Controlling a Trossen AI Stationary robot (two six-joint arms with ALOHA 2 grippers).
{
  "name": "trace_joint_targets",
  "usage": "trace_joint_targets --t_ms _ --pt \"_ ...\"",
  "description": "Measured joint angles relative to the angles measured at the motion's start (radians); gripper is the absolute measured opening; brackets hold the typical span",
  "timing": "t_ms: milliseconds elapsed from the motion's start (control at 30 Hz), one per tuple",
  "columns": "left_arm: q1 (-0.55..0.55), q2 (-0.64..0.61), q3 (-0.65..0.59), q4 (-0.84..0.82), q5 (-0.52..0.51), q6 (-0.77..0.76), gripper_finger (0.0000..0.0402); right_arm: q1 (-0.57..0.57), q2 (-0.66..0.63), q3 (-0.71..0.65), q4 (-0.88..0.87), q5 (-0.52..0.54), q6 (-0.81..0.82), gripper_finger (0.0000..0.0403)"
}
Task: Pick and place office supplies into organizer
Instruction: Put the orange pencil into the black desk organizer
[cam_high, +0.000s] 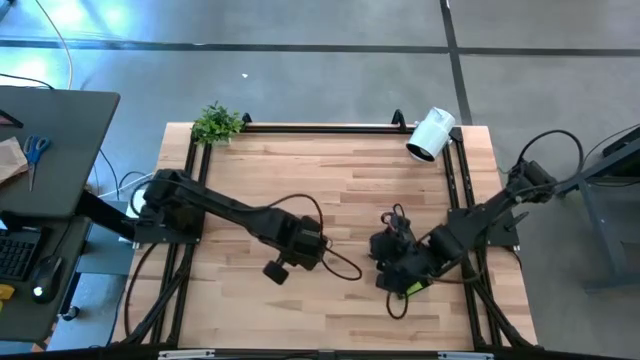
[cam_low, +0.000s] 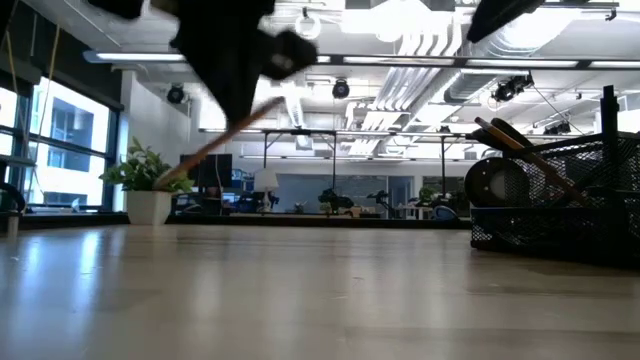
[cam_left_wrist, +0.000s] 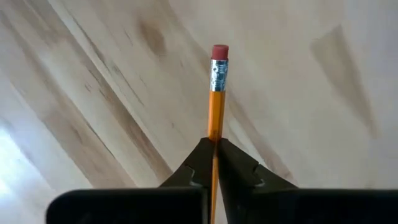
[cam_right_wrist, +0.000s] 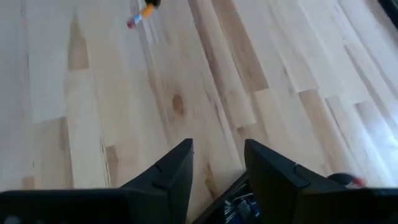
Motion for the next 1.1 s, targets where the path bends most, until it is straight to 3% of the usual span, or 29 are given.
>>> trace_joint_targets --t_ms 100,367,533,767,900,1100 --pt "0.012 -0.040 0.034 0.004 0.012 0.012 0.0003 0.034 0.001 -0.025 0.019 0.020 0.039 0.0138" --pt "0.095 -0.227 0.038 0.080 0.093 0.011 0.0001 0.128 0.001 -0.158 0.230 0.268 0.035 0.0138" --pt "0.139 -0.338 0.039 0.191 0.202 0.011 0.0000 0.135 0.002 -0.219 0.455 0.351 -0.122 0.0138" --pt "0.150 -0.390 0.039 0.321 0.255 0.012 0.0000 0.049 0.002 -0.256 0.817 0.423 -0.546 0.0138" --pt "0.148 -0.390 0.038 0.367 0.324 0.012 0.0001 -0.017 0.002 -0.256 1.041 0.369 -0.797 0.0138" --pt "0.149 -0.390 0.038 0.402 0.378 0.011 0.0001 -0.095 0.002 -0.254 1.229 0.092 -0.927 0.0138"
